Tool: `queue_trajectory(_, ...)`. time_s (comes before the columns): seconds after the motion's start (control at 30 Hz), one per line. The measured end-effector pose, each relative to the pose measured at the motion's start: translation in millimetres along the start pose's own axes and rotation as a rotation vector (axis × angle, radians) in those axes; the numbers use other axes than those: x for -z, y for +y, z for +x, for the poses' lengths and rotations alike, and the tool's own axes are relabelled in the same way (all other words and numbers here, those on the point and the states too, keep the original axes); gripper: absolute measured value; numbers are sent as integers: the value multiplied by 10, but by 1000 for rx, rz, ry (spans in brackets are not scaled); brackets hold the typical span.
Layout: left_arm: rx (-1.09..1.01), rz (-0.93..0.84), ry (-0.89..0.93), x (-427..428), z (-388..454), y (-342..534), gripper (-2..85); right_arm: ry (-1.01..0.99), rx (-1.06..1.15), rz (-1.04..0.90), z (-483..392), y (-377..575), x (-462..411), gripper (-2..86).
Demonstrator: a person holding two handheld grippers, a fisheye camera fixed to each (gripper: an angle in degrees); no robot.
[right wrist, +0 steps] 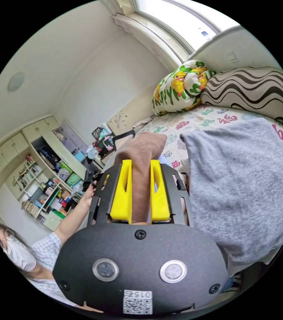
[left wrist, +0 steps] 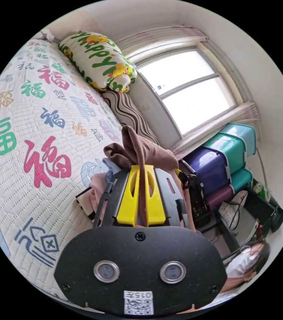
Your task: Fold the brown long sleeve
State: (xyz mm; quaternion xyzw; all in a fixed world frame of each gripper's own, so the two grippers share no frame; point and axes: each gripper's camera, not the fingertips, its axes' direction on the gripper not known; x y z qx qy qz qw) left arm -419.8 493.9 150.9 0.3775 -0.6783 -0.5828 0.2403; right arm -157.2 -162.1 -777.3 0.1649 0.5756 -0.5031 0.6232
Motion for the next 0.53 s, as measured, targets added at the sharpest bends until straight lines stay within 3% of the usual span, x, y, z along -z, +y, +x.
queue_trajectory(0.2, -190, -41, -147, -52, 570, -146, -2, 18, 162, 20, 55, 545, 378, 72)
queue_trajectory(0.3, -327, 41, -372, 11, 1246, -122, -3, 117, 216, 81, 57, 942, 778, 28)
queue_trajectory(0.4, -586, 95, -471, -151, 2191, 10, 5, 323, 229, 156, 221, 1429, 1223, 12)
queue_trajectory(0.53, -971, -84, -424, -1047, 3501, 286, 51, 513, 94, 184, 748, 2165, 1695, 33)
